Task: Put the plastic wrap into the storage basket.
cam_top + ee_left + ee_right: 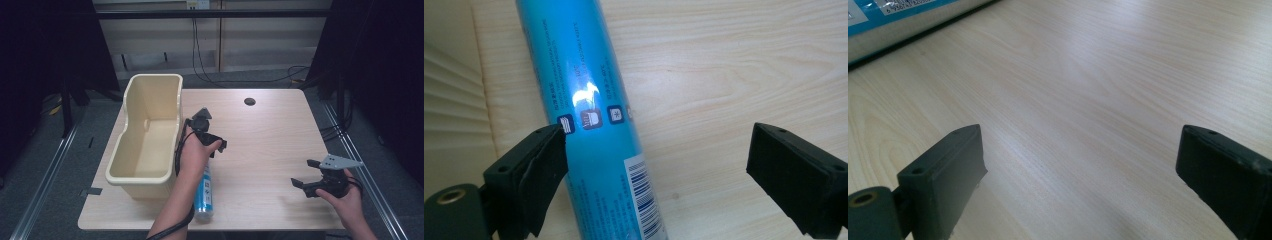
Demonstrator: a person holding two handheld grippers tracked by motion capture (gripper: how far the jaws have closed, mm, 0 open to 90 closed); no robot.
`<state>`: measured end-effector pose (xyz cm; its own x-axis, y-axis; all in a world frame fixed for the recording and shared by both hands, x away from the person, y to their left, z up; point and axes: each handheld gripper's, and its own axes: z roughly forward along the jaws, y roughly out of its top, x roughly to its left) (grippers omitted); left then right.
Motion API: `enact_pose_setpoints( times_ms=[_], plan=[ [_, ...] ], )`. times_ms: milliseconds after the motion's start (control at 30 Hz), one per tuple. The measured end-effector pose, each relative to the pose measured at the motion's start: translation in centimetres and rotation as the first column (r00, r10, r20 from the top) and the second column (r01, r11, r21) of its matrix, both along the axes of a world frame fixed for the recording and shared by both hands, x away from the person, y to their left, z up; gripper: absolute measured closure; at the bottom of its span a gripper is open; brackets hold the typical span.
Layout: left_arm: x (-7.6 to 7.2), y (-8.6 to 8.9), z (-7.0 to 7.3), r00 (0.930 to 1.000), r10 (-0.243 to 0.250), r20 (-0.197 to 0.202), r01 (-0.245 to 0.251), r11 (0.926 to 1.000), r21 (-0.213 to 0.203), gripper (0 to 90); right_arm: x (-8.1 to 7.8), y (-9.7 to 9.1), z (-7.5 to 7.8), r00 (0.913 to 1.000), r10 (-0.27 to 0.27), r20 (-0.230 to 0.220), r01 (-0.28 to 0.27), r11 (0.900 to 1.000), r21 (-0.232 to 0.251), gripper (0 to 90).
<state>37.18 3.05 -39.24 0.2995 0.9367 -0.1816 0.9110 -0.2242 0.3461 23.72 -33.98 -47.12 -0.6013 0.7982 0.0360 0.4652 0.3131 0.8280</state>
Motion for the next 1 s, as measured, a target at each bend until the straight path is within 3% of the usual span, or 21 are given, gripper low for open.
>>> enact_pose_setpoints(
  times_ms=[267,733,800,1000],
  plan=[
    [-0.2,0.1,-0.1,1.0000,0.003,0.001,-0.003,0.9998,0.022,8.7,0.0,0.1,0.0,1.0000,0.000,0.005,0.000,1.0000,-0.001,5.1],
    [-0.6,-0.1,-2.6,0.9989,0.027,-0.037,-0.024,0.9953,0.093,8.6,0.0,0.3,0.0,0.9999,0.009,0.005,-0.009,0.9999,-0.006,5.1],
    [-0.7,-0.1,-2.9,0.9991,0.026,-0.033,-0.021,0.9917,0.127,8.8,-0.1,0.3,0.0,1.0000,0.009,0.005,-0.009,0.9999,-0.006,5.1],
    [-0.8,-0.2,-4.3,0.9980,0.032,-0.055,-0.025,0.9916,0.127,7.6,0.0,0.4,0.0,1.0000,0.007,0.005,-0.007,0.9999,-0.009,5.1]
  ],
)
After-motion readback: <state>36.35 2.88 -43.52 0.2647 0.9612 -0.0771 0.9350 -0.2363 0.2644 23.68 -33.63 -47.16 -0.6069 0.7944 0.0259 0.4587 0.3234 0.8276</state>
